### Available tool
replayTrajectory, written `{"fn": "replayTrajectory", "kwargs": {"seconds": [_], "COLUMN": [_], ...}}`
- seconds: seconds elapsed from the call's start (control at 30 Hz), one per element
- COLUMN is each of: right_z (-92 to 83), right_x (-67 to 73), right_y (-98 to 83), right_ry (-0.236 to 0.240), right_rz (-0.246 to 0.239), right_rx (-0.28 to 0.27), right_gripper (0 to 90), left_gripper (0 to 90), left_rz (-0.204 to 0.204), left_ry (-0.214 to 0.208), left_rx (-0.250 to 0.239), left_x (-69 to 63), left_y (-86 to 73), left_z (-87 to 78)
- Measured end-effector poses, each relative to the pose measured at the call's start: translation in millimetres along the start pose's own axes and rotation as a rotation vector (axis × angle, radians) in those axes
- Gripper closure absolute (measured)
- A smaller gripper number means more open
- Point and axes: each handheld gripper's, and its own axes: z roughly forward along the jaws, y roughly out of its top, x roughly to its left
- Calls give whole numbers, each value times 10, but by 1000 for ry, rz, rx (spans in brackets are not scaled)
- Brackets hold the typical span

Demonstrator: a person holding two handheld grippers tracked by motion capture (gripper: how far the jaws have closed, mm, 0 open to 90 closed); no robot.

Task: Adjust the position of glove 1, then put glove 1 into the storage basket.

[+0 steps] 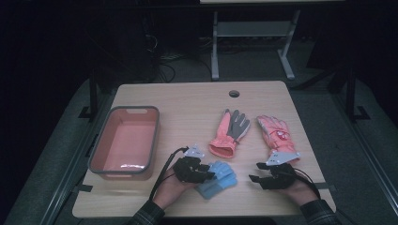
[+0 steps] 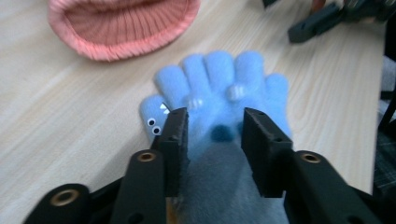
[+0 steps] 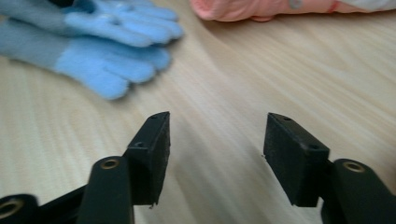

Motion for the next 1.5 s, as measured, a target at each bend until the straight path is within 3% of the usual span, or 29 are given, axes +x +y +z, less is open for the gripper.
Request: {"fn": "replayTrajectory", "kwargs": {"seconds": [0.13, 0.17, 0.23, 0.5, 0.63, 0.9, 0.97, 1.1, 1.23, 1.33, 1.47, 1.5], "right_z": [24, 33, 51, 79, 83, 79, 81, 82, 84, 84, 84, 84], "right_x": [-21, -19, -18, -24, -29, -21, -20, -21, -22, -22, -22, -22], "right_y": [-14, -20, -39, -87, -84, -87, -87, -88, -88, -87, -87, -87], "right_ry": [-18, -24, -39, -39, -37, -37, -35, -33, -33, -33, -33, -33], "right_rz": [-4, -8, -21, -21, -21, -13, -15, -21, -25, -25, -24, -25], "right_rx": [-6, -2, 9, -20, -19, -13, -13, -14, -13, -12, -13, -12], "right_gripper": [356, 351, 335, 246, 235, 215, 208, 202, 197, 197, 197, 196], "left_gripper": [784, 820, 862, 879, 879, 867, 811, 528, 322, 267, 215, 215], "left_rz": [53, 37, 45, 58, 82, 120, 132, 126, 128, 142, 127, 146], "left_ry": [4, 2, 0, -34, -50, -45, -41, -45, -38, -9, 15, 26], "left_rx": [46, 30, 32, -25, -24, 34, 44, 22, 24, 62, 66, 85], "left_x": [-14, -30, -34, -120, -198, -249, -251, -267, -277, -264, -269, -260], "left_y": [-7, -5, 12, 85, 105, 70, 61, 76, 77, 56, 34, 25], "left_z": [66, 83, 75, -101, -102, 15, 31, 13, 33, 104, 169, 190]}}
